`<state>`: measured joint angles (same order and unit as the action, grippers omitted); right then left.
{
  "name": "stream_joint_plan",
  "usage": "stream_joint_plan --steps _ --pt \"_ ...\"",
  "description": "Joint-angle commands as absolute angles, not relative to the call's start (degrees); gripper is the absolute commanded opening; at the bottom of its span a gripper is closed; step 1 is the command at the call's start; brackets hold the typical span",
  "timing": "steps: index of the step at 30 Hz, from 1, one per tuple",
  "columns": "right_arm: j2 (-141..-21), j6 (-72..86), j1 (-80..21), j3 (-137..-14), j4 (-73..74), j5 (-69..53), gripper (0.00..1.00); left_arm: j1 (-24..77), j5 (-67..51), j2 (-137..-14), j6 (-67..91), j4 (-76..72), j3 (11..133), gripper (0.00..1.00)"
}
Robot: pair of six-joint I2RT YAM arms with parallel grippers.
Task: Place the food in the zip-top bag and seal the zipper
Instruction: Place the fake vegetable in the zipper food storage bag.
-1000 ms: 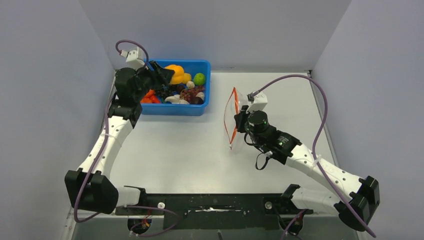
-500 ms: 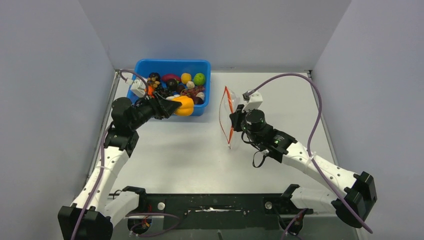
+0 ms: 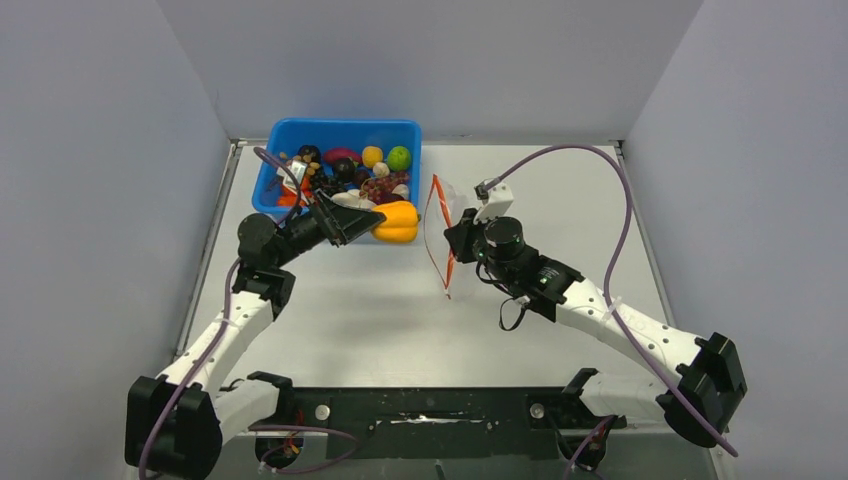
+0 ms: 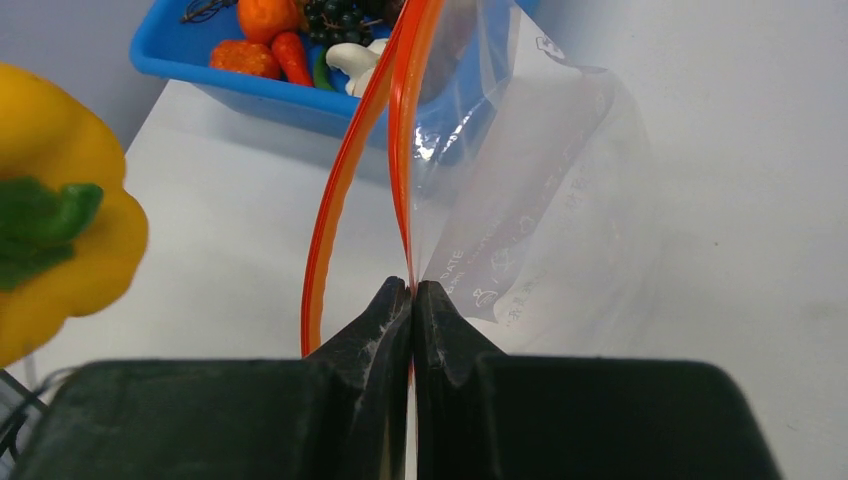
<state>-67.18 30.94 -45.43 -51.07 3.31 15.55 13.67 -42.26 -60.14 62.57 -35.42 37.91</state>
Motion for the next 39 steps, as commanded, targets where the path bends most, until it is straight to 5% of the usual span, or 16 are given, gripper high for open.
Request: stream_joint_plan --steps 1,13,25,39 --pt "-66.63 32.96 -45.85 -53.16 -2.29 14.94 0.0 15.56 -44.03 -62.02 68.32 -46.09 37.88 0.17" --pt "-66.22 31.39 -48.8 -52.94 -5.49 11.03 0.0 18.75 -39.29 -67.48 65.47 -47.18 32.97 0.16" --pt "-66.52 29.12 -51.16 -53.21 -7.09 10.98 0.0 20.51 -30.0 -63.77 50.64 -22.34 37.44 0.15" --pt "-70.68 29.6 -52.62 -54.3 -9.35 8.47 0.0 21.35 -28.13 -60.78 51.31 -18.28 40.65 0.15"
